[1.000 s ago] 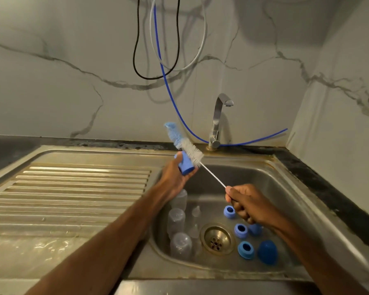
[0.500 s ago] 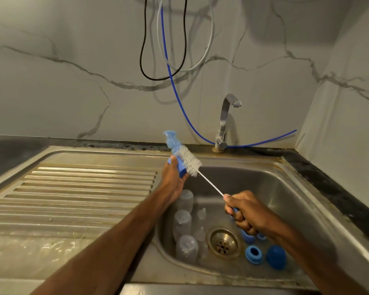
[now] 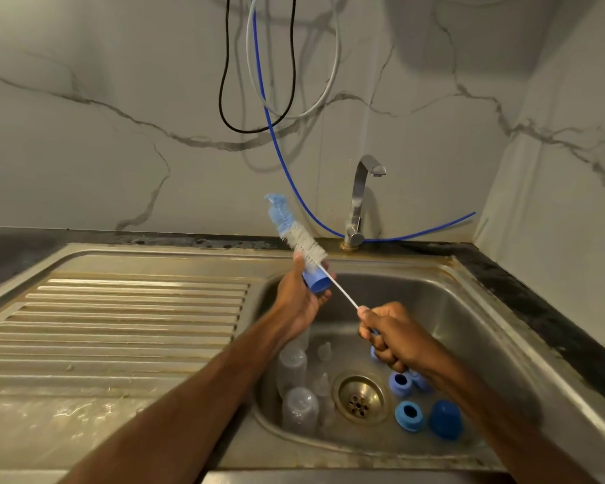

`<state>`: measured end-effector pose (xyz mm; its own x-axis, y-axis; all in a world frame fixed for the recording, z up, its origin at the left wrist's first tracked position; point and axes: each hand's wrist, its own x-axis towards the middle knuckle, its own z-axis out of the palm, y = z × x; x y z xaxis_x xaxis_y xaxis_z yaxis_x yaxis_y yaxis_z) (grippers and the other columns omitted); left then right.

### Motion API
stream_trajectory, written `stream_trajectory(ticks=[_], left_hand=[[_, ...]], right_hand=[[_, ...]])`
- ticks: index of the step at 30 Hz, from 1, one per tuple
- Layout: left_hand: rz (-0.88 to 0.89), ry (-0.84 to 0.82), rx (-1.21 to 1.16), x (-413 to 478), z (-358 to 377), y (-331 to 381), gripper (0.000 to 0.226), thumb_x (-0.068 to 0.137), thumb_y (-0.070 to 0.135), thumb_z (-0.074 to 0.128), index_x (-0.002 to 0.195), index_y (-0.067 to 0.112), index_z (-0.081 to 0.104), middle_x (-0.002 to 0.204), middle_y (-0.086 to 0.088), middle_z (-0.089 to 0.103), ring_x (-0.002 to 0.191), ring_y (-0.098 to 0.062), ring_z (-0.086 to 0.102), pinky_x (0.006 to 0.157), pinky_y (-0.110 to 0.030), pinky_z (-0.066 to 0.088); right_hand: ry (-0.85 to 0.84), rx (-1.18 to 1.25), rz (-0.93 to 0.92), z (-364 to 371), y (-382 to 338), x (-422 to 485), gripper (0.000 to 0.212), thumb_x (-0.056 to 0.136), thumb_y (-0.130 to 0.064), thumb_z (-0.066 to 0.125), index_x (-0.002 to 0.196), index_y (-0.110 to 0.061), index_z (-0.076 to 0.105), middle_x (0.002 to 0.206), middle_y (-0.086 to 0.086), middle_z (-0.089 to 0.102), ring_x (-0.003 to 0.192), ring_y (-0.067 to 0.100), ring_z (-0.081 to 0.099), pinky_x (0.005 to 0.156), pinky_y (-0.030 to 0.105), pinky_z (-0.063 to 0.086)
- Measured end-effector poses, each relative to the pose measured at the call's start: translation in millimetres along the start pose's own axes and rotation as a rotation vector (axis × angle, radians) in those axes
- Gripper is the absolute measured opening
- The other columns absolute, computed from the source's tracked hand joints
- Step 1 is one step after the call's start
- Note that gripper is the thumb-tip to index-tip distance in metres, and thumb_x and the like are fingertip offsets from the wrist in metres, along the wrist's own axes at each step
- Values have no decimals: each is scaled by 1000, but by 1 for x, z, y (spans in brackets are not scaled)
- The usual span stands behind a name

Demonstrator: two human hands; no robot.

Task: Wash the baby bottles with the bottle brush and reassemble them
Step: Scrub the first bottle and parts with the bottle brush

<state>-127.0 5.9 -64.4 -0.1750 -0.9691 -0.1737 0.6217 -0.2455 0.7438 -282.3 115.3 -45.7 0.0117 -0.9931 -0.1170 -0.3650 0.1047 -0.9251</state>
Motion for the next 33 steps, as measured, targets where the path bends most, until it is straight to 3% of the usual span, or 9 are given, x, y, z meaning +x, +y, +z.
stream_trajectory(ticks=[3, 6, 11, 16, 21, 25, 28, 31, 33], left_hand=[[30, 34, -83, 3, -5, 10, 44, 106, 37, 48, 141, 11, 51, 130, -16, 65, 104, -24, 67, 75, -33, 54], [50, 66, -138, 7, -19, 21, 41, 106, 29, 50, 143, 11, 49, 132, -18, 64, 115, -30, 66, 78, -38, 57], [-1, 33, 35, 1, 4, 0, 44, 101, 31, 61, 137, 7, 53, 127, -17, 65, 98, -23, 67, 72, -29, 55], [-14, 42, -53, 8, -12, 9, 44, 102, 35, 57, 139, 10, 53, 131, -18, 64, 116, -32, 64, 88, -40, 54], [-22, -3, 93, 1, 3, 2, 51, 100, 49, 57, 134, 13, 58, 118, -10, 67, 96, -20, 61, 82, -33, 48], [13, 15, 38, 5, -8, 11, 47, 103, 43, 53, 137, 11, 54, 126, -13, 67, 109, -25, 65, 87, -35, 53], [13, 3, 67, 1, -8, 11, 44, 107, 35, 49, 140, 7, 52, 132, -17, 65, 120, -30, 64, 91, -38, 55], [13, -10, 74, -4, 4, 4, 44, 108, 29, 46, 144, 3, 48, 134, -20, 62, 120, -32, 62, 93, -43, 56], [5, 0, 14, -2, 1, 6, 46, 110, 27, 41, 149, 3, 43, 136, -18, 60, 122, -32, 61, 95, -45, 54]], right_hand=[[-31, 8, 21, -1, 5, -4, 47, 108, -35, 40, 69, -14, 52, 49, -2, 33, 37, 9, 23, 39, 17, 17], [-40, -54, 30, -6, 9, -7, 48, 108, -36, 41, 66, -16, 53, 50, 0, 35, 38, 9, 24, 39, 19, 18], [93, -34, -27, -6, 4, 4, 49, 108, -36, 41, 66, -14, 52, 46, -3, 35, 35, 9, 27, 38, 19, 20], [-32, -36, 71, -15, 9, -10, 49, 108, -37, 40, 64, -18, 48, 50, -1, 33, 37, 9, 22, 38, 19, 15], [31, 14, 47, -12, -2, 1, 50, 108, -37, 40, 62, -18, 47, 48, -4, 32, 38, 9, 24, 39, 19, 17], [-47, 17, 78, -16, 8, -7, 51, 107, -39, 40, 60, -20, 45, 54, 0, 33, 42, 11, 21, 43, 24, 14], [-3, 3, 63, -16, 7, -6, 50, 108, -38, 40, 61, -19, 46, 53, 0, 34, 40, 10, 23, 41, 21, 15], [51, 15, 42, -12, 3, 2, 50, 108, -38, 40, 63, -17, 47, 49, -3, 33, 38, 9, 24, 39, 19, 17], [-3, 18, 59, -13, 8, -1, 50, 108, -38, 40, 62, -18, 46, 51, -1, 32, 39, 10, 22, 40, 19, 16]])
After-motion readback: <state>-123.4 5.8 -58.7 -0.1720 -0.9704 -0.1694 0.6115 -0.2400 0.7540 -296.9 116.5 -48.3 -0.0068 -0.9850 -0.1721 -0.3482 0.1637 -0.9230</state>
